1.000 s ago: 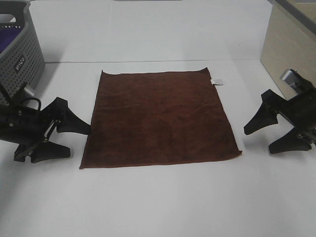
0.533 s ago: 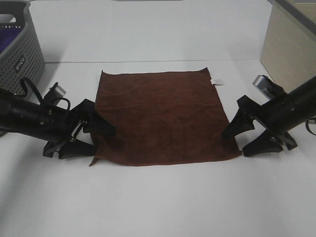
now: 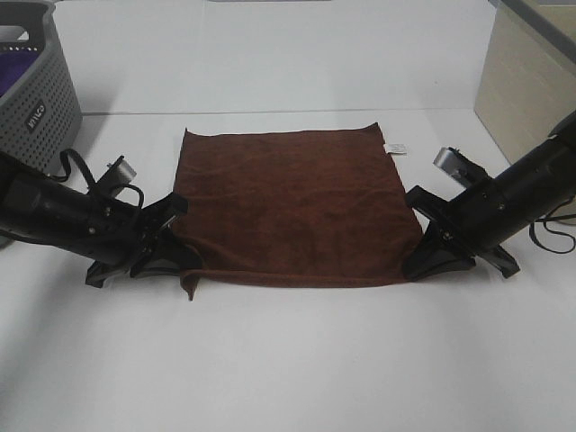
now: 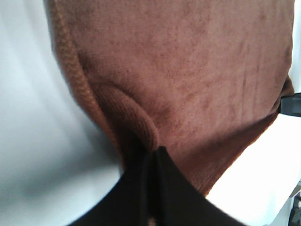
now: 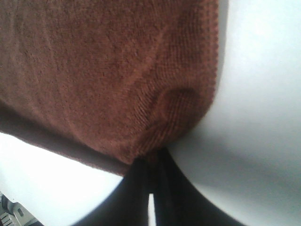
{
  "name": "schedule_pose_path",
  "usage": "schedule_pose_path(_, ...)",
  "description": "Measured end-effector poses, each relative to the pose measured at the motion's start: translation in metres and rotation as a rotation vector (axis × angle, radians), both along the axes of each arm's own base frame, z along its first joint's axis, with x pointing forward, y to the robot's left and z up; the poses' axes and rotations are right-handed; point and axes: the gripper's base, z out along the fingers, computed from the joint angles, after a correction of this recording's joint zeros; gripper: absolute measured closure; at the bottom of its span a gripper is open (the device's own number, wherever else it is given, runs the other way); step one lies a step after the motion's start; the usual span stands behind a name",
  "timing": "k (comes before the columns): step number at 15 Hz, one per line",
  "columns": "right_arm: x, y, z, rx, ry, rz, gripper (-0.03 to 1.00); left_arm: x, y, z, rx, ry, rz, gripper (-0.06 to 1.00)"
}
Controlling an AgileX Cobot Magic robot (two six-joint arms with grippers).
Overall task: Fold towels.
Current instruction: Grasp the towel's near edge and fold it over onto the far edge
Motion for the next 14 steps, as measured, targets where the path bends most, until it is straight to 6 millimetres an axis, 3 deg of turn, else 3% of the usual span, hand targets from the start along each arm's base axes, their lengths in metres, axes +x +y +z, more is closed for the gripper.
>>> schedule_pose_path(3, -0.002, -0.002, 0.015, -0.029, -0.01, 0.011, 0.97, -0.004, 0.001, 0.013, 0.037, -0.003, -0.056, 0.94)
schedule_pose_path(5, -0.016, -0.002, 0.028, -0.025, 0.008, 0.014, 0.97, -0.011, 0.002, 0.028, 0.073, 0.017, -0.089, 0.94)
schedule_pose_path(10, -0.079, 0.001, 0.028, -0.007, 0.152, 0.015, 0.97, -0.068, 0.011, 0.031, 0.077, 0.167, -0.083, 0.94)
schedule_pose_path(11, -0.079, 0.001, 0.028, -0.007, 0.152, 0.015, 0.97, -0.068, 0.011, 0.031, 0.077, 0.167, -0.083, 0.94)
schedule_pose_path(12, -0.1, 0.002, 0.028, 0.0, 0.201, 0.024, 0.97, -0.089, 0.014, 0.032, 0.074, 0.203, -0.085, 0.94)
schedule_pose_path(14, -0.099, 0.002, 0.034, -0.001, 0.173, 0.027, 0.97, -0.09, 0.015, 0.036, 0.075, 0.189, -0.08, 0.94)
